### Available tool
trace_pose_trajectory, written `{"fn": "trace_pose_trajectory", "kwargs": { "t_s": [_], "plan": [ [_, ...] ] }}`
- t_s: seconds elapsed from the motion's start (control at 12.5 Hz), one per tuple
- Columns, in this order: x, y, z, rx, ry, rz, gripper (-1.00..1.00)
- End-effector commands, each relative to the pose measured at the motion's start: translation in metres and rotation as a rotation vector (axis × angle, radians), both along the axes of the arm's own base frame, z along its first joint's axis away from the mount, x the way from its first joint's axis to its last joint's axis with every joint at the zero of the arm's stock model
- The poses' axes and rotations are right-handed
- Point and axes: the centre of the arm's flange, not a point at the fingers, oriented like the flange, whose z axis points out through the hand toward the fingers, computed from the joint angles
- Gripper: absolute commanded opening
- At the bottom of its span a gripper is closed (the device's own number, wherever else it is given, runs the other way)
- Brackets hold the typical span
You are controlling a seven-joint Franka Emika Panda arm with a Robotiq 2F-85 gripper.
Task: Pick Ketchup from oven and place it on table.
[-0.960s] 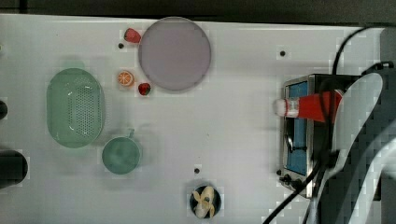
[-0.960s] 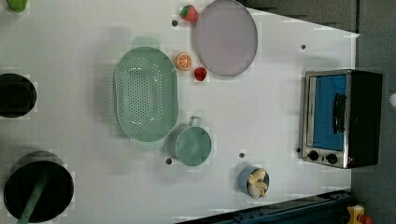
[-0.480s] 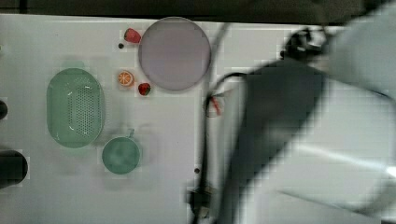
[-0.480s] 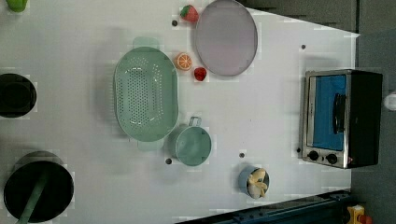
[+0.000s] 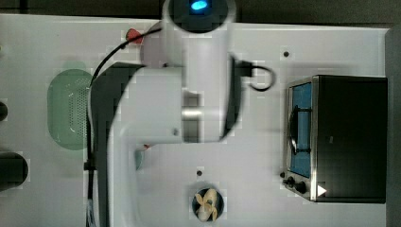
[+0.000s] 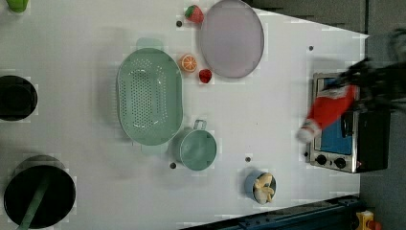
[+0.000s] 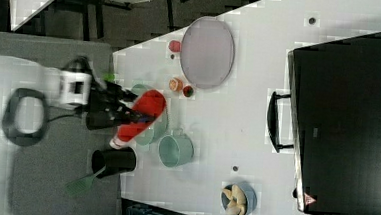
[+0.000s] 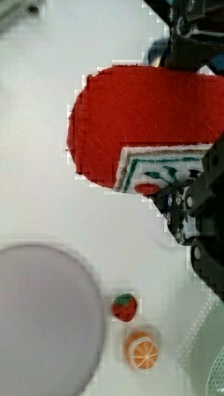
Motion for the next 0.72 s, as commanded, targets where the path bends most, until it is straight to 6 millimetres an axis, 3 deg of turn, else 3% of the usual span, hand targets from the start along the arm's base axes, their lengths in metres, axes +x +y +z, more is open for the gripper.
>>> {"fn": "trace_pose_trajectory", "kwargs": {
  "t_s": [0.08,0.48,0.72],
  "plan": [
    [-0.013,-0.038,-0.032,-0.024,-0.013,-0.043,0.27],
    [-0.049,-0.051,-0.156,-0.034,-0.036,-0.061,0.27],
    [-0.057,-0.052,-0.21,-0.047,-0.071,-0.071,0.33]
  ]
}}
